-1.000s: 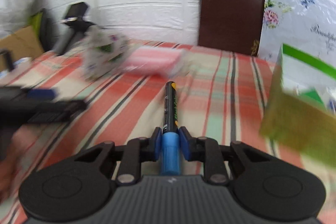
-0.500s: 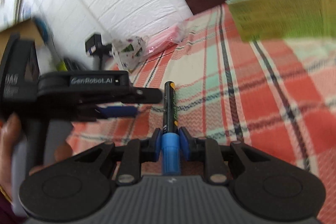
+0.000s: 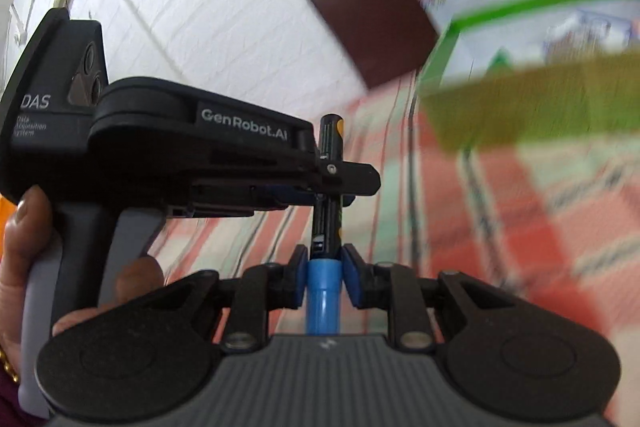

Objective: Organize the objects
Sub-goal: 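Lower the marker into the green box and open the left gripper, then move the left gripper to the floral cloth pouch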

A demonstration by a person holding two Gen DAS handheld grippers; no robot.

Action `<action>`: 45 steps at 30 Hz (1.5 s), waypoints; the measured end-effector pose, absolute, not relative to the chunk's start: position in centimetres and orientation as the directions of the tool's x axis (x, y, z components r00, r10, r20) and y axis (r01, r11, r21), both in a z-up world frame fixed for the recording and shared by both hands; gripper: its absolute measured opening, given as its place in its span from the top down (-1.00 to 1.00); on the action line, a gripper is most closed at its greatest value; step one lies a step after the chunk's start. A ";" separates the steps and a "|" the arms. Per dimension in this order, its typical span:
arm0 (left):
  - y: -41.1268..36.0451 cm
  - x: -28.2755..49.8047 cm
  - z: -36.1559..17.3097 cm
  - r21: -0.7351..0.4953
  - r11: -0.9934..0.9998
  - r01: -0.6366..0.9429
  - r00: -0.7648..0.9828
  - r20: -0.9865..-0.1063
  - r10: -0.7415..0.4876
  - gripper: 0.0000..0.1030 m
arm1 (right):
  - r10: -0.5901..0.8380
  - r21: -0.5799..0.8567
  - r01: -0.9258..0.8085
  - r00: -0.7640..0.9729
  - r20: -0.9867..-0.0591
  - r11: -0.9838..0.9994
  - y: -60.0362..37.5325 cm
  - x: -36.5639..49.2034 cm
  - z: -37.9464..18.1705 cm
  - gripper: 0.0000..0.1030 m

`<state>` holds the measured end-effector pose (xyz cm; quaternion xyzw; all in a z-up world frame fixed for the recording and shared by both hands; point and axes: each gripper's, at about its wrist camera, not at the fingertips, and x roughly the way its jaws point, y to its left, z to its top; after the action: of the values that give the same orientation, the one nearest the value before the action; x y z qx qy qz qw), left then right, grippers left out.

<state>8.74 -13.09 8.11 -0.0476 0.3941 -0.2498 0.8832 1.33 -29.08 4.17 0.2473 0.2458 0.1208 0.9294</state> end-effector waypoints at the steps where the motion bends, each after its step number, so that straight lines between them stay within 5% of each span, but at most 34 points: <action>1: -13.9 9.2 8.9 -0.274 0.864 0.422 0.573 -0.658 -0.488 0.62 | 0.324 0.505 -0.098 0.865 -0.382 0.857 -29.7 1.7 4.8 0.62; 9: -21.6 15.6 11.9 -0.210 0.837 0.504 0.596 -0.617 -0.514 0.62 | 0.171 0.493 0.003 0.936 -0.308 0.870 -36.1 8.1 8.0 0.62; 14: -24.3 19.8 10.0 -0.134 0.873 0.470 0.625 -0.647 -0.436 0.53 | 0.074 0.463 0.129 0.916 -0.395 0.877 -38.6 14.2 5.9 0.55; 16: -24.4 20.6 9.0 -0.082 0.900 0.429 0.648 -0.666 -0.370 0.53 | 0.012 0.419 0.202 0.890 -0.456 0.885 -39.0 15.5 4.8 0.37; 33: -19.9 11.1 8.2 -0.005 0.899 0.438 0.711 -0.611 -0.350 0.38 | -0.135 0.242 0.238 0.916 -0.377 0.940 -34.3 4.0 5.9 0.31; 45: -12.4 7.4 4.2 0.048 0.957 0.287 0.707 -0.685 -0.177 0.30 | -0.066 0.187 0.197 0.836 -0.545 0.962 -29.5 2.3 2.8 0.26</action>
<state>7.39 -12.36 4.18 0.0757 0.3616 -0.1260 0.9207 2.32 -29.46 2.83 0.1183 0.2781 -0.0691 0.9507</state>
